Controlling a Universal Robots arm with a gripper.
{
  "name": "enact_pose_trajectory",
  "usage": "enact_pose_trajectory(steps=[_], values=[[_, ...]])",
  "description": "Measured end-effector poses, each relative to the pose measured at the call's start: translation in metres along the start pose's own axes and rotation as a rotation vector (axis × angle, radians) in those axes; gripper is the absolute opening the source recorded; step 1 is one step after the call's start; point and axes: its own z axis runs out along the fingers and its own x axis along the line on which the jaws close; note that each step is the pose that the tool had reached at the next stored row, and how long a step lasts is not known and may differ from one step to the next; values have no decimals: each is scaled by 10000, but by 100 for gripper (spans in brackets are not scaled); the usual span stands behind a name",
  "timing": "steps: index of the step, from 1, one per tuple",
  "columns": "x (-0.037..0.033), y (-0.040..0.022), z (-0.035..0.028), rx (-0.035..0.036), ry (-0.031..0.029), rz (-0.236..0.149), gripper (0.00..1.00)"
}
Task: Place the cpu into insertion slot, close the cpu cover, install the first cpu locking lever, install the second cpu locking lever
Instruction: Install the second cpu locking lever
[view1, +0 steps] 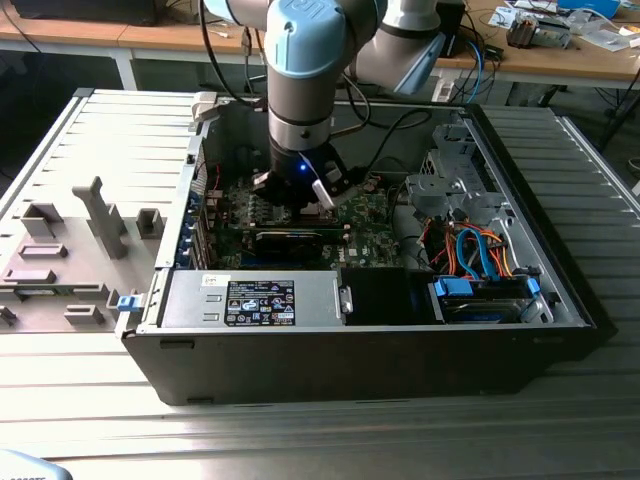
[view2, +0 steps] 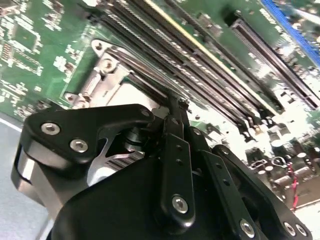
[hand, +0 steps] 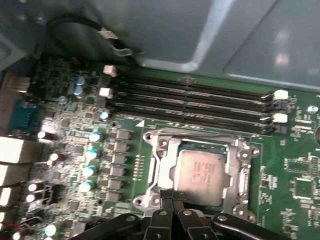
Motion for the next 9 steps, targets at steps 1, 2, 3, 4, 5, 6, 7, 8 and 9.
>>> enact_pose_trajectory(steps=[1,2,3,4,5,6,7,8,9], values=[[-17,9,-6,24,5,0,11],[-40,22,-25,79,22,2,11],[-60,34,-43,120,31,4,11],[-78,44,-61,148,40,4,11],[-95,52,-75,165,52,6,11],[-108,56,-86,177,61,7,11],[-136,67,-117,199,80,9,11],[-151,82,-153,217,87,10,11],[-157,93,-176,228,89,12,11]])
